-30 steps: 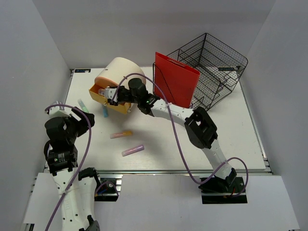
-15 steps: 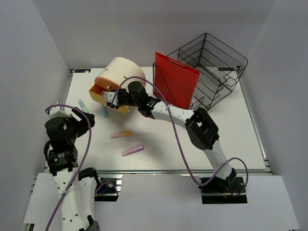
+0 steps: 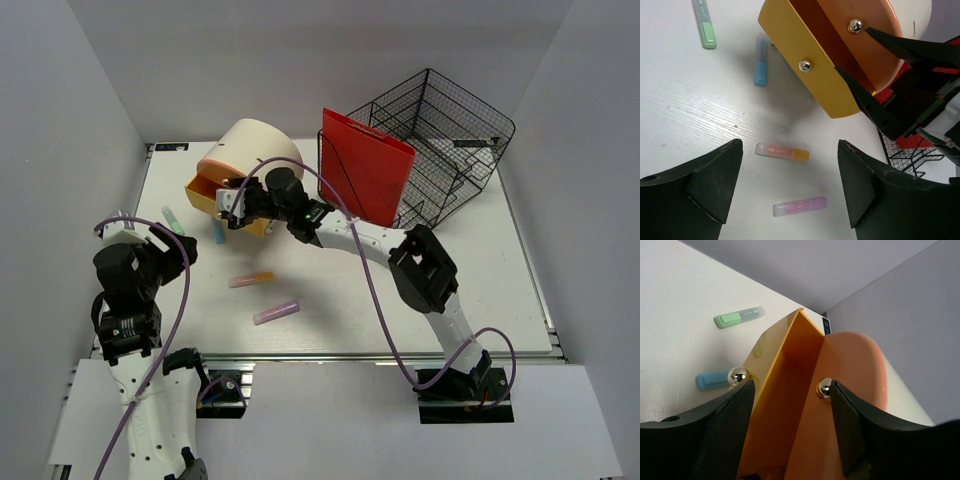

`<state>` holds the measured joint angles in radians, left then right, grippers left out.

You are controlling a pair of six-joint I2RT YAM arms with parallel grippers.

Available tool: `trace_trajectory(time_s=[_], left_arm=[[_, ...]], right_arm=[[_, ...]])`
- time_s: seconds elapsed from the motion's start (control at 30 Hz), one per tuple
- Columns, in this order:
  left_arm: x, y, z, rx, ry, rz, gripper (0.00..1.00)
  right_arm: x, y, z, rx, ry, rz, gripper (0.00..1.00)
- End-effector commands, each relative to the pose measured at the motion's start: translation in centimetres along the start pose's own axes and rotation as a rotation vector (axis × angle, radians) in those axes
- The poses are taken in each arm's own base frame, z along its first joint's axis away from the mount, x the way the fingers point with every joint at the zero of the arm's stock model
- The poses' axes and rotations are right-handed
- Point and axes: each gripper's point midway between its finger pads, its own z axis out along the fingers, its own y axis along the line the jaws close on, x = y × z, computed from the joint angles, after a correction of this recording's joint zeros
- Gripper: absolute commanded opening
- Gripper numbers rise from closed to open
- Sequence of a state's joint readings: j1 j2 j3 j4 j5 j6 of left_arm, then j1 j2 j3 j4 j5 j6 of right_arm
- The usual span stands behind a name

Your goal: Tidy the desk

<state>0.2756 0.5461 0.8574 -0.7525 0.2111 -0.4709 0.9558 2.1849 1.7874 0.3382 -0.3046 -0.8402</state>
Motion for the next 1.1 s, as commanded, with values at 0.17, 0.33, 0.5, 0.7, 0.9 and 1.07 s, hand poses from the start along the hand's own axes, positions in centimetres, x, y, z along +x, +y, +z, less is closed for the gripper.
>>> trace_trajectory(time_s=[0.17, 0.33, 0.5, 0.7, 0.9, 1.07], left_arm=[[-0.1, -1.3, 0.2, 0.067, 0.014, -0.004, 0.85], [1.3, -2.4, 2.2, 0.169, 0.071, -0.056, 0.71], [3.9, -3.0, 4.9, 0.252, 0.190, -0.161, 0.23], [5.8, -2.9, 8.7, 0.285, 0.306, -0.251, 0.15], [6.0, -1.2, 13.1, 0.208, 0.335, -0.302, 0.19], [4.9, 0.1, 16.9, 0.120, 0.344, -0.312, 0.19]], right_arm=[[-9.3, -7.4, -4.0, 0.095, -0.126, 0.070, 0.40], [-12.6, -8.5, -7.0, -0.004, -0.105, 0.277, 0.00], [-11.7, -8.2, -11.8, -0.090, 0.032, 0.492, 0.00], [-8.6, -7.5, -20.0, -0.134, 0.167, 0.675, 0.00], [-7.4, -5.4, -27.2, -0.045, 0.139, 0.748, 0.00], [-7.9, -4.0, -29.8, -0.035, 0.107, 0.790, 0.00]])
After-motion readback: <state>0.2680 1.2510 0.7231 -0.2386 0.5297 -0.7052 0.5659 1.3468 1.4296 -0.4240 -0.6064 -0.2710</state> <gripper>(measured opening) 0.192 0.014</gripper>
